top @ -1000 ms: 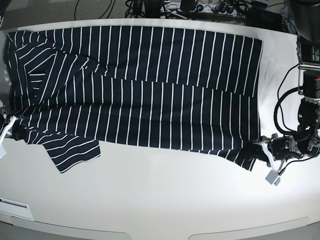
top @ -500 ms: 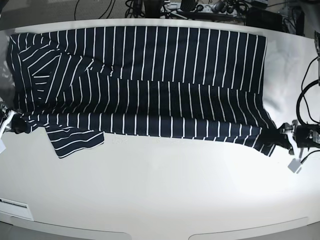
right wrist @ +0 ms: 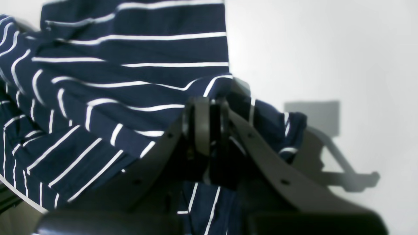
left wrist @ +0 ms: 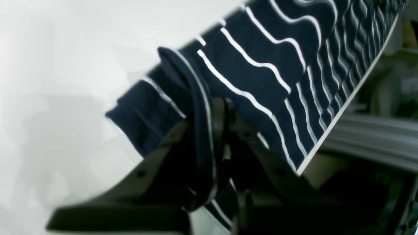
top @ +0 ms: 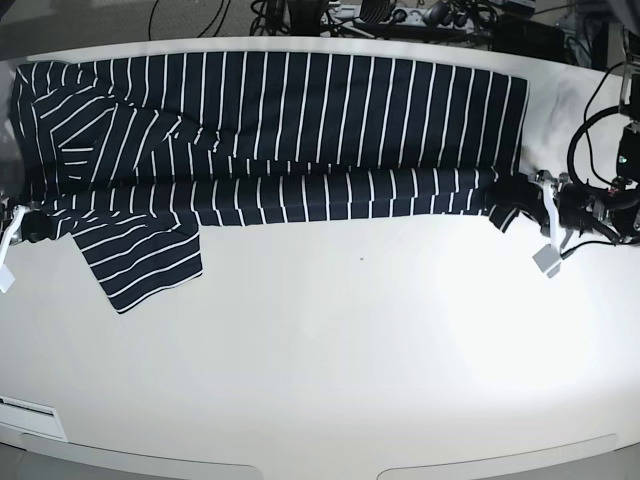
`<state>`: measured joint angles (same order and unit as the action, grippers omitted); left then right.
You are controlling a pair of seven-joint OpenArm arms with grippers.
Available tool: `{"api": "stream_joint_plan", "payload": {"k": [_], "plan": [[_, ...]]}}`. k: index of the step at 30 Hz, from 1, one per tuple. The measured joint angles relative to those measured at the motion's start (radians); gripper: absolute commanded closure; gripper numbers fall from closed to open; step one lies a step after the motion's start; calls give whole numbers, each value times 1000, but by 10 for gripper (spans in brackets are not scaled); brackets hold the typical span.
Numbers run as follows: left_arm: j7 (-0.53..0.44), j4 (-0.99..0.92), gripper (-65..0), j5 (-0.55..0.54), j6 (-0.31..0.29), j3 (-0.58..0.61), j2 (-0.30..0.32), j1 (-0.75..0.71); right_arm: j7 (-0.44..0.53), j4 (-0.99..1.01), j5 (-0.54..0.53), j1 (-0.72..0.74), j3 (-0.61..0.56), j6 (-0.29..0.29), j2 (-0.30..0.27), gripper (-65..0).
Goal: Fold the T-shirt properly
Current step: 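Lift the hem and fold it over toward the collar fold, then lower the hem onto the shirt and open both grippers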
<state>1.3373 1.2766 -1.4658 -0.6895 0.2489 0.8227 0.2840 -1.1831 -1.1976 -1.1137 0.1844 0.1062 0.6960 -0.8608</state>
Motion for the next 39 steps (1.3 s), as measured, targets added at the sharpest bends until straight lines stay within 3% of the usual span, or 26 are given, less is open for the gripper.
{"api": "stream_joint_plan", "payload": {"k": [8, 22, 32, 39], "plan": [[-5, 52, 0, -9, 0, 0, 25, 7, 31, 0, 111, 1, 0, 1, 0, 0], [-12, 53, 0, -31, 0, 0, 116, 10, 54, 0, 85, 2, 0, 4, -34, 0], [-11, 60, 0, -39, 0, 1, 126, 1, 54, 0, 85, 1, 0, 5, -37, 0], [0, 161, 0, -27, 0, 3, 143, -102, 45, 0, 84, 2, 0, 5, -40, 0]]}}
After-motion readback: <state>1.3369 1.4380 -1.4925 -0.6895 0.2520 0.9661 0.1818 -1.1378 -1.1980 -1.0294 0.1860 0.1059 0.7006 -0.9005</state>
